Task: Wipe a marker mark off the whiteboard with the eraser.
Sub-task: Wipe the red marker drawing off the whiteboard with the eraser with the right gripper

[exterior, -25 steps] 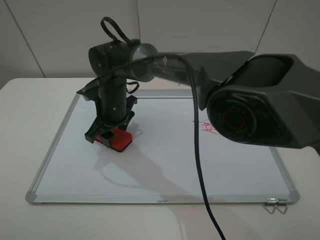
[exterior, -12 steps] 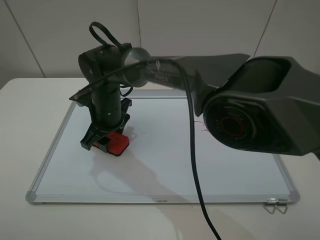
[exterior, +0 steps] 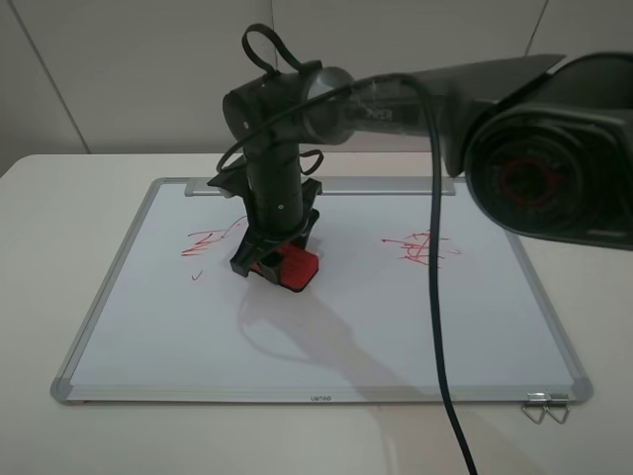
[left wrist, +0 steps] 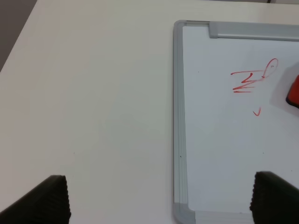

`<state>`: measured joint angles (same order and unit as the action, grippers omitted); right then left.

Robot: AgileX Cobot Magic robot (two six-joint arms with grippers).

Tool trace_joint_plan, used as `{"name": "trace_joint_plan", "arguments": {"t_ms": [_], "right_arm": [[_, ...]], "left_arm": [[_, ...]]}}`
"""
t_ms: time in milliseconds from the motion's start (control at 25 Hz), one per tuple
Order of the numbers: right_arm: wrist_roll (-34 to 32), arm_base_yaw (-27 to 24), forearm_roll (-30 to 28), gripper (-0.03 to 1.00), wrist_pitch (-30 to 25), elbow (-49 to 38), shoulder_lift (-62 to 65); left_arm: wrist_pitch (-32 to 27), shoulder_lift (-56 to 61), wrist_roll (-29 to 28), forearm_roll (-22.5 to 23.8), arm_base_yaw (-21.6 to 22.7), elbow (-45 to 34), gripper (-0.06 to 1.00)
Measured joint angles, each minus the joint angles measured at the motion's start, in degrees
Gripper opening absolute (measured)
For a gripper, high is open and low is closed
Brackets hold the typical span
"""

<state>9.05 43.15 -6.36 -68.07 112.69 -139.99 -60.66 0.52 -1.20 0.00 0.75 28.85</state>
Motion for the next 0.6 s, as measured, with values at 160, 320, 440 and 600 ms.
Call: {"name": "trace_joint_plan", "arguments": {"t_ms": [160,320,440,600], "right_arm": [[0.00,-2.67,-1.57,0.51,1.89,-6.50,3.29],[0.00,-4.59,-1.86,0.51,5.12,-10.99,5.52],[-0.01,-4.73,-1.92,0.50,6.61,-11.78,6.06],[-0.01,-4.51,-1.57,0.50,8.30,-11.82,6.06]], "left_arm": [[0.00,0.00,0.00,0.00,0.00,0.00,0.77],[0.00,0.00,0.00,0.00,0.00,0.00,0.77],[0.00,0.00,0.00,0.00,0.00,0.00,0.77],[0.00,0.00,0.00,0.00,0.00,0.00,0.77]]}}
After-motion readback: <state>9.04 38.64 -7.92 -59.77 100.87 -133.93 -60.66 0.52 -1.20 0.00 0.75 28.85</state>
